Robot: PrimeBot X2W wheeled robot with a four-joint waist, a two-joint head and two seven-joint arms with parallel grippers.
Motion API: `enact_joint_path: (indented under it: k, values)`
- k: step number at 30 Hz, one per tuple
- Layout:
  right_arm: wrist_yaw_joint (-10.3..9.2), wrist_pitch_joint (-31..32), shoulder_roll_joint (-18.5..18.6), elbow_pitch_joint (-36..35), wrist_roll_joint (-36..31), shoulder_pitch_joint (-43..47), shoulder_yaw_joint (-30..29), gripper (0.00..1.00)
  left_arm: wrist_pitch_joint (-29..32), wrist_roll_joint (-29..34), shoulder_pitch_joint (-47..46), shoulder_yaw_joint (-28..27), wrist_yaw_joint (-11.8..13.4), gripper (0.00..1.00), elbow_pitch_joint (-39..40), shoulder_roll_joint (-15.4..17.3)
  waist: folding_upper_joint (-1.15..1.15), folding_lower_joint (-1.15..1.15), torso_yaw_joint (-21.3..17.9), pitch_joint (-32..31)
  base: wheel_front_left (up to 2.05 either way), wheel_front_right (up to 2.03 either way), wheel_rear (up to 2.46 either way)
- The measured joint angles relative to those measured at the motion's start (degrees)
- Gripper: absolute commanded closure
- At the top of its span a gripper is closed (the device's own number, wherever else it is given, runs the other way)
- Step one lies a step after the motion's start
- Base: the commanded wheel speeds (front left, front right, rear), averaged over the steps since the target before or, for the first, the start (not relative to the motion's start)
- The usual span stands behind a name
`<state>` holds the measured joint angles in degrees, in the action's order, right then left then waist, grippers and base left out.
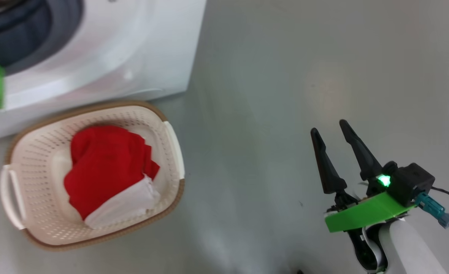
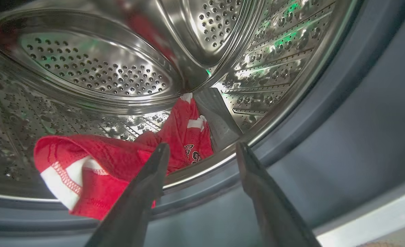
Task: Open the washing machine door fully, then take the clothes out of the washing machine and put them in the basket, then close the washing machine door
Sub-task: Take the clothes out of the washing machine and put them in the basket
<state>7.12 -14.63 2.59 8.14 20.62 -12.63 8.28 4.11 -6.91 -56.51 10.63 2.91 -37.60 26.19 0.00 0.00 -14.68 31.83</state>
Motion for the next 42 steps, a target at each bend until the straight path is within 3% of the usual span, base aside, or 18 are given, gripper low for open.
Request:
enact_joint_path:
  k: [8,15,20,23,27,32,33,35,36,37,42]
  values:
    - [0.00,0.00,-0.08,-0.03,1.76,-2.31,1.83,0.00,6.90,0.34,-5.55,-0.24,-2.46,0.00,0.02,5.23,0.00,0.00,-2.78,4.26,0.00,0.00,0.00]
    - [0.00,0.00,-0.12,-0.09,3.64,-4.09,3.07,0.00,12.07,2.75,-8.24,-0.11,-2.53,0.00,-0.34,11.92,0.00,0.00,-5.08,6.60,0.00,0.00,0.00]
    - [0.00,0.00,-0.13,-0.07,4.11,-4.28,3.15,0.00,15.82,3.54,-8.68,-0.25,-2.16,0.00,1.83,14.58,0.00,0.00,-5.92,8.17,0.00,0.00,0.00]
    - [0.00,0.00,-0.14,-0.05,4.12,-4.35,3.44,0.00,19.20,4.09,-8.69,-0.33,-0.98,0.00,2.66,15.80,0.00,0.00,-6.14,8.84,0.00,0.00,0.00]
    - [0.00,0.00,-0.16,-0.11,4.20,-4.42,3.45,0.00,28.18,6.60,-6.81,0.15,3.71,0.00,8.84,16.41,0.00,0.00,-6.11,9.15,0.00,0.00,0.00]
    - [0.00,0.00,-0.16,-0.22,4.55,-5.50,3.63,0.00,33.40,5.17,-2.75,-1.99,4.13,0.00,12.23,19.04,0.00,0.00,-6.40,9.90,0.00,0.00,0.00]
    - [0.00,0.00,-0.16,-0.23,4.69,-5.69,3.67,0.00,33.83,4.70,-2.44,-2.44,4.04,0.04,12.40,19.54,0.00,0.00,-6.51,10.02,0.00,0.00,0.00]
    - [0.00,0.00,-0.16,-0.20,4.69,-5.73,3.78,0.00,34.53,4.14,-2.42,-2.57,3.60,0.53,12.89,20.06,0.00,0.00,-6.65,10.16,0.00,0.00,0.00]
    - [0.00,0.00,-0.16,-0.20,4.69,-5.73,3.78,0.00,34.57,3.88,-2.39,-2.55,3.58,0.67,13.05,20.08,0.00,0.00,-6.67,10.18,0.00,0.00,0.00]
    - [0.00,0.00,-0.16,-0.20,4.69,-5.73,3.78,0.00,34.62,3.78,-2.30,-2.52,3.54,0.96,13.07,20.07,0.00,0.00,-6.65,10.16,0.00,0.00,0.00]
    - [0.00,0.00,-0.16,-0.19,4.69,-5.86,3.78,0.00,34.30,3.74,-2.14,-2.50,3.55,1.00,12.83,20.43,0.00,0.00,-6.48,10.06,0.00,0.00,0.00]
